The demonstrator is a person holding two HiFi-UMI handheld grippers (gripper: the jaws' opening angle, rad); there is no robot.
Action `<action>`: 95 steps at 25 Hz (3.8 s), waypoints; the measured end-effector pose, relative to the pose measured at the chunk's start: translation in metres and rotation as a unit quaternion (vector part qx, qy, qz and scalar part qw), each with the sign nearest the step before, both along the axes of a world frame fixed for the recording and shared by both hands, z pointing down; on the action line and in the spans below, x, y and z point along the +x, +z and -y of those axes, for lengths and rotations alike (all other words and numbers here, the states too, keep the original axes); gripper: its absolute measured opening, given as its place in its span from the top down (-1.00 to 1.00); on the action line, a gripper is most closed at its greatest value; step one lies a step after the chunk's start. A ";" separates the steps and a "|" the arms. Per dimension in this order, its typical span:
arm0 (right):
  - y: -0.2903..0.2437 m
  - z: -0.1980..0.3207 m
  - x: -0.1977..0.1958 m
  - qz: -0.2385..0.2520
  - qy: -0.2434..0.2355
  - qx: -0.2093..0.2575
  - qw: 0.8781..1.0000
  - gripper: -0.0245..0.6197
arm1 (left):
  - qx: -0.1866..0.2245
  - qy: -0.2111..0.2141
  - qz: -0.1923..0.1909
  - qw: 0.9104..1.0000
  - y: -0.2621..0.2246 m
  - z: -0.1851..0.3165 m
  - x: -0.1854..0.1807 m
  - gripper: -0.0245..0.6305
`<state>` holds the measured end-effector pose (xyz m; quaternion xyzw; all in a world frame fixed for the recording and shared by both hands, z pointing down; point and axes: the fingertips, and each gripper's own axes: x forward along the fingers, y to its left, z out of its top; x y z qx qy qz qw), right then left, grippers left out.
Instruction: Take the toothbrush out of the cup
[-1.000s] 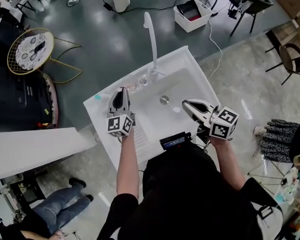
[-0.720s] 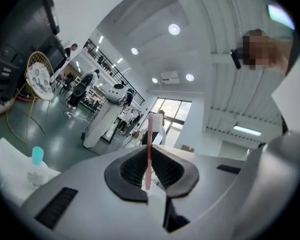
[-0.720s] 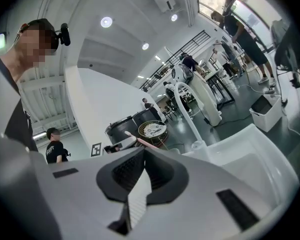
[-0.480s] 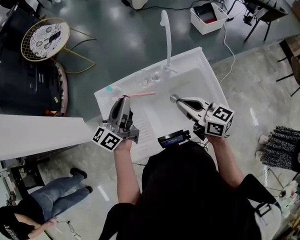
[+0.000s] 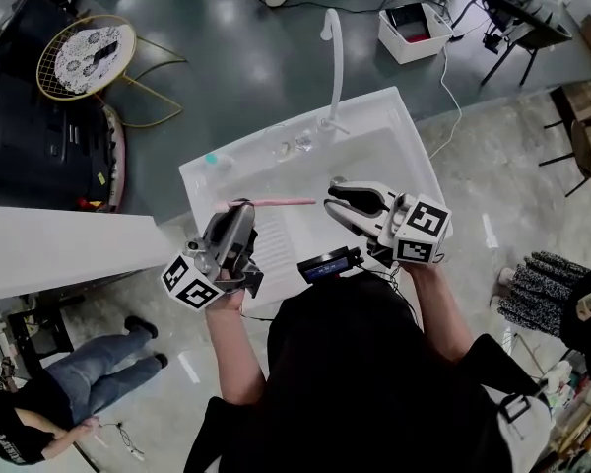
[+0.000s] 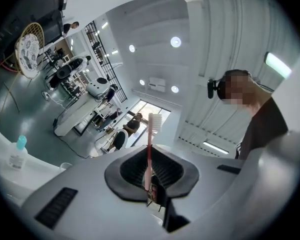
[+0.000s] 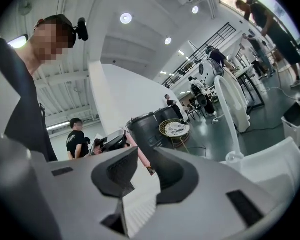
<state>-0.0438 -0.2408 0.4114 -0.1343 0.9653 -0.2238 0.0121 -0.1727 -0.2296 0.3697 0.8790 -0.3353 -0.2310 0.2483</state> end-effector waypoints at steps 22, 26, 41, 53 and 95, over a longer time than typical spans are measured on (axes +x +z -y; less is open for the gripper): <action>-0.008 -0.065 -0.042 0.012 -0.166 0.014 0.986 0.53 | 0.054 0.172 0.056 0.982 -0.021 -0.042 0.040 0.84; -0.009 -0.071 -0.043 0.015 -0.181 0.006 0.983 0.63 | 0.059 0.183 0.062 0.979 -0.023 -0.045 0.043 0.84; -0.008 -0.070 -0.045 0.052 -0.168 -0.046 0.983 0.75 | 0.063 0.113 0.030 0.991 -0.024 -0.028 0.044 0.82; -0.021 -0.035 -0.026 0.123 -0.084 -0.103 0.984 0.75 | 0.027 0.037 -0.025 0.999 -0.010 -0.026 0.018 0.82; -0.058 -0.007 0.022 0.153 0.016 -0.046 0.987 0.75 | 0.041 0.044 -0.082 0.995 -0.022 -0.039 0.024 0.90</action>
